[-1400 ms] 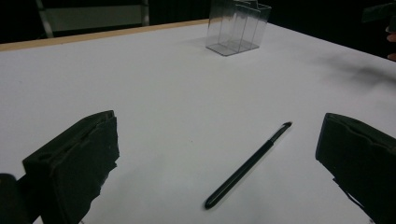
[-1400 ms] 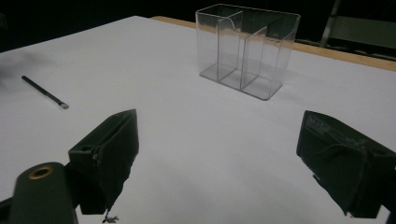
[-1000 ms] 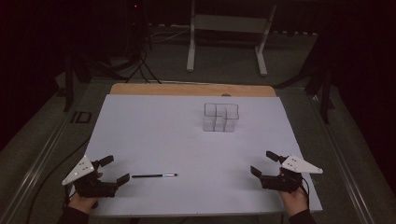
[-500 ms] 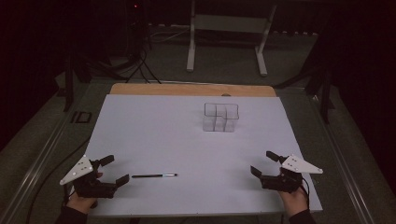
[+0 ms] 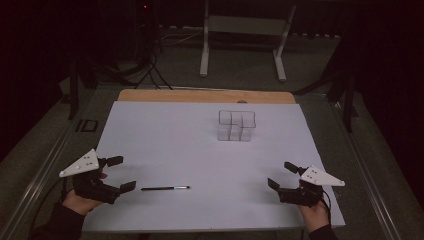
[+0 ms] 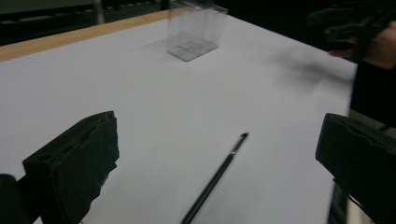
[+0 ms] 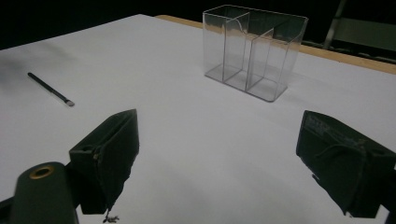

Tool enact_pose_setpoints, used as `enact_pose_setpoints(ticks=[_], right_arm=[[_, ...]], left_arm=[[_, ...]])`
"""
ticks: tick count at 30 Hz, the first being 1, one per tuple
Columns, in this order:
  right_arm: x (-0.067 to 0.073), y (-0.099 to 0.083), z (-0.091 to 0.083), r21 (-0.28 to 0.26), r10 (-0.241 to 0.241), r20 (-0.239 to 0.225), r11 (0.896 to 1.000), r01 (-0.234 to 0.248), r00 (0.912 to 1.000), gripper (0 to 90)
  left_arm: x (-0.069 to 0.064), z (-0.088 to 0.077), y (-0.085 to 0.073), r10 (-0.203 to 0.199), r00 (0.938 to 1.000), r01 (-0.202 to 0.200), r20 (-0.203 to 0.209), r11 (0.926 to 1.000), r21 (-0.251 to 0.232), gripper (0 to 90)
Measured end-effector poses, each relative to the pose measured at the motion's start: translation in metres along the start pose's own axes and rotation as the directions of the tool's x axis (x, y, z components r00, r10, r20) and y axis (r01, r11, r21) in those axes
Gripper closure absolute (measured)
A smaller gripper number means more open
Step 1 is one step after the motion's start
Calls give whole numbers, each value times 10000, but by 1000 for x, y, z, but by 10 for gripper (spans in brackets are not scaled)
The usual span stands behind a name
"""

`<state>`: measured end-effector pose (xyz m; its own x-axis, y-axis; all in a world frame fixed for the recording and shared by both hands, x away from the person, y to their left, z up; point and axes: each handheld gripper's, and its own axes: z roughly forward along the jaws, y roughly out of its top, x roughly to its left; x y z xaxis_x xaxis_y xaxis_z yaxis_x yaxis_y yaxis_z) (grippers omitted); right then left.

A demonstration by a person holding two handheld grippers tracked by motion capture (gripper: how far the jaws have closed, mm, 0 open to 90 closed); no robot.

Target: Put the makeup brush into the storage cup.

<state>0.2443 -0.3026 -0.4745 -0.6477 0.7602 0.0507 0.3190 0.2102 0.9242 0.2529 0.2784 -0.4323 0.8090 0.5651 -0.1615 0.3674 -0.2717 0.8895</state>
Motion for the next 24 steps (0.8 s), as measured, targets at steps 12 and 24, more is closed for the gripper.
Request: enact_pose_setpoints(ticks=[12,24], right_arm=[[1,0,2,49,-40,-104,10000,41,9999,133],[1,1,2,16,-27,-171,10000,27,9999,135]], left_arm=[[-1,15,27,822,9928,-938,868,9859,1387,3],[-7,38,37,1627,9724,-2044,1670,9394,2751,3]])
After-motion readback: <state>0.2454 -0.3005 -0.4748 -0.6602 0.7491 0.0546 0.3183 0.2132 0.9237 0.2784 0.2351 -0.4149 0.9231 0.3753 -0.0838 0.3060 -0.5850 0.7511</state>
